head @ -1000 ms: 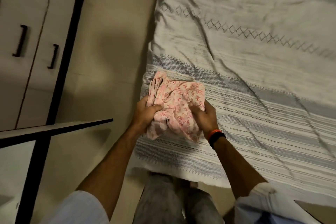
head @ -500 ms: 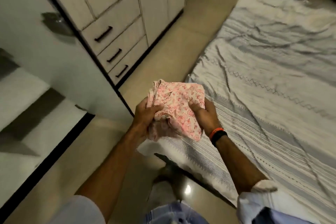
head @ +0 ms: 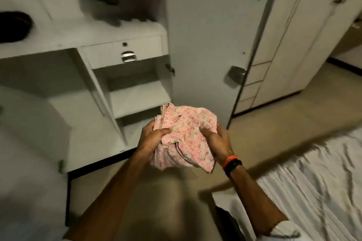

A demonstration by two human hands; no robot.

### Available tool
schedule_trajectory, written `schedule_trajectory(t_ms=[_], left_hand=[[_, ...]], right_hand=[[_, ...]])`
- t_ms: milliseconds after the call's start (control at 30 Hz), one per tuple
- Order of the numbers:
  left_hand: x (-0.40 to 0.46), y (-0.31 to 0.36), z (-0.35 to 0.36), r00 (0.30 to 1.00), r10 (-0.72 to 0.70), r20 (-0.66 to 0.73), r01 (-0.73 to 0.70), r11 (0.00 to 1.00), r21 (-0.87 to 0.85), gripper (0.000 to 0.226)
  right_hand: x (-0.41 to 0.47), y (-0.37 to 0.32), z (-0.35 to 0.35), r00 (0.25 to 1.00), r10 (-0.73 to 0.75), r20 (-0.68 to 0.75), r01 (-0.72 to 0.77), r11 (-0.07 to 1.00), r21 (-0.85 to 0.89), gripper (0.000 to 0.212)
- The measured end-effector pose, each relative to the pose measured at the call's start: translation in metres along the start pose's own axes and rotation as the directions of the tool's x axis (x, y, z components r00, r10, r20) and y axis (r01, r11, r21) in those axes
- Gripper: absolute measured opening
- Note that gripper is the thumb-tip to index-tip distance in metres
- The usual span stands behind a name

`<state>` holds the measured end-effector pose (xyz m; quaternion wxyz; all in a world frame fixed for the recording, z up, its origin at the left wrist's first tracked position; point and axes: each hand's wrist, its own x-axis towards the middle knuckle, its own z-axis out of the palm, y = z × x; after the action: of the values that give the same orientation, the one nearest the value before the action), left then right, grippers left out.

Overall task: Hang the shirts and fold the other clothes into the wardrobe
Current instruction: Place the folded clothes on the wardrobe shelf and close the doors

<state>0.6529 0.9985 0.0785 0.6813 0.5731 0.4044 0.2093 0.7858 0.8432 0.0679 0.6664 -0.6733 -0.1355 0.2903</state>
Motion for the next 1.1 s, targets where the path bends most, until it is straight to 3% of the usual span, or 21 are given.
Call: schedule_trajectory(t_ms=[100,233,433,733,967,1100], left_hand=[[0.012,0.016,-0.039,1.000,-0.005,-0.031,0.005,1.000,-0.008,0.044],[0.057,0.064,-0.146,0.983,0.049,-0.177,-0.067,0.993,-0.099,0.046],[0.117,0.128,-0.244,0.955,0.110,-0.275,-0.159,0.974,-0.164,0.039],[0.231,0.211,-0.321,0.926,0.116,-0.360,-0.220,0.940,-0.262,0.042],[0.305,0.262,-0.363,0.841,0.121,-0.527,-0.299,0.916,-0.268,0.042],[0.351,0.282,-0.390,0.841,0.103,-0.531,-0.283,0.920,-0.270,0.042]], right_hand=[[0.014,-0.014,0.044,0.997,0.004,0.076,-0.003,1.000,-0.015,0.032],[0.060,-0.046,0.173,0.972,-0.026,0.233,0.028,1.000,-0.005,0.024],[0.117,-0.091,0.302,0.942,-0.057,0.331,0.047,0.998,0.038,0.021],[0.244,-0.162,0.431,0.856,-0.166,0.490,0.161,0.986,0.052,0.026],[0.328,-0.207,0.512,0.789,-0.148,0.596,0.171,0.985,0.020,0.021],[0.372,-0.219,0.556,0.763,-0.141,0.631,0.169,0.986,0.017,0.025]])
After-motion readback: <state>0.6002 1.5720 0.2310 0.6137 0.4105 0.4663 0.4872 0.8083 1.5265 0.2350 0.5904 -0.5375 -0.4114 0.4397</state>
